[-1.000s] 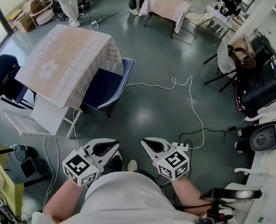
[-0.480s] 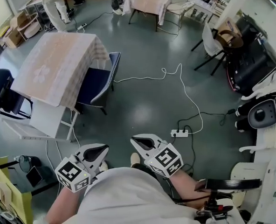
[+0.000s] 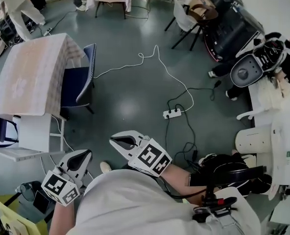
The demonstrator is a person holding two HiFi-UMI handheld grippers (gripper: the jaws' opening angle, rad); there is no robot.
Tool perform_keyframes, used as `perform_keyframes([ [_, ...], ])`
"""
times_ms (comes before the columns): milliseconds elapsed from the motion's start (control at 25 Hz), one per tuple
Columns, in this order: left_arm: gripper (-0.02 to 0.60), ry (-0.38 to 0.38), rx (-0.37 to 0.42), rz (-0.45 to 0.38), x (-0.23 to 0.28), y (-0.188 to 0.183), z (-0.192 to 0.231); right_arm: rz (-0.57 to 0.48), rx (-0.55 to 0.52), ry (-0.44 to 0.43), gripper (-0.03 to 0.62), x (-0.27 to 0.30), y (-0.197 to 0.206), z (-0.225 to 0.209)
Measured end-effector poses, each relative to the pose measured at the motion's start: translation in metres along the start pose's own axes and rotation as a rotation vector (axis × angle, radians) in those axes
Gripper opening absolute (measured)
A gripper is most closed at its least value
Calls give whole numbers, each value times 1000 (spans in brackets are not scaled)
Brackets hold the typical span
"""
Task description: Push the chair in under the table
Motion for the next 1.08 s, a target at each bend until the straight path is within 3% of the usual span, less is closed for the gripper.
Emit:
perform_keyframes([
  [280,9,28,10,4,-37,16,7,9,-3,14,12,18,1,44],
  [1080,9,50,6,-8,-78,29,19,43,-30,36,12,43,-9,78],
])
Point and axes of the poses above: the fingertips, and each gripper's own axes: x forward along the fingers, z to its left, y out of its underside, the point moved 5 cm from there along -x, backward along the fingers, and after that the axes turned 14 degrees about y, right-handed, at the moved point
